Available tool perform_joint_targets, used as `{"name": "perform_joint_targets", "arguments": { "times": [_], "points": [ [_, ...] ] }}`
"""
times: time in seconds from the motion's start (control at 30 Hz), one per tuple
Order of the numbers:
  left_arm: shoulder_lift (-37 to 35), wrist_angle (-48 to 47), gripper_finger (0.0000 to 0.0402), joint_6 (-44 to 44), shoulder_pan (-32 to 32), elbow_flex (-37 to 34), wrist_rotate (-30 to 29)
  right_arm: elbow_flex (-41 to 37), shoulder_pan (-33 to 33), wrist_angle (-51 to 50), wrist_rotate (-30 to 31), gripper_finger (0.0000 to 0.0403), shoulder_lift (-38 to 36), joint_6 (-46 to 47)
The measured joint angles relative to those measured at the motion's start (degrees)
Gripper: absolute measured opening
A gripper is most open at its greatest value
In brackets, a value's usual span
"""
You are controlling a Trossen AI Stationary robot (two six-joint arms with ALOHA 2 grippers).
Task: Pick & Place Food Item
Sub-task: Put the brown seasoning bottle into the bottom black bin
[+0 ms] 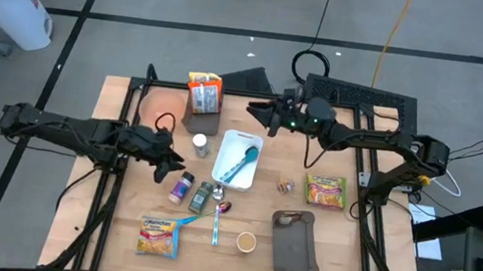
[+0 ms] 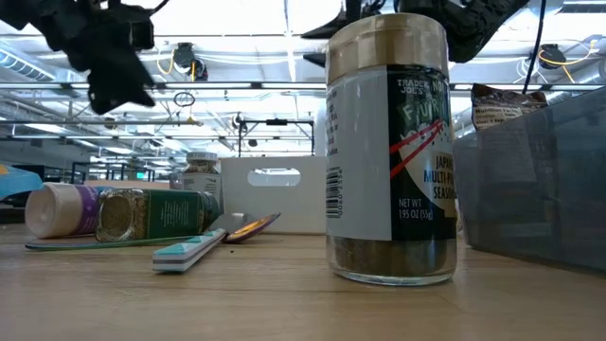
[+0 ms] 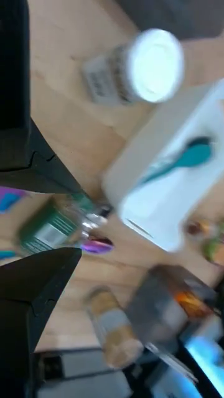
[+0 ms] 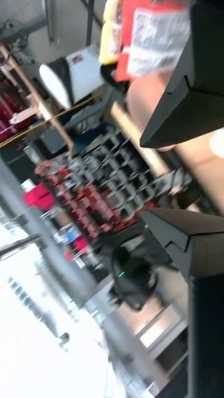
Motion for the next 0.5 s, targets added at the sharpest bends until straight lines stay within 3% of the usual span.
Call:
{"name": "perform_joint_targets", "arguments": {
  "times": [0.33, 0.5],
  "points": [
    [0.0, 13.7, 0.0159, 0.8, 0.0, 0.0, -6.5, 0.0, 1.0, 5.9, 5.9, 0.016, 0.0, 12.0],
    [0.0, 16.8, 0.0159, -0.2, 0.0, 0.0, -3.4, 0.0, 1.4, 13.2, -6.9, 0.016, -0.1, 13.3]
  ]
}}
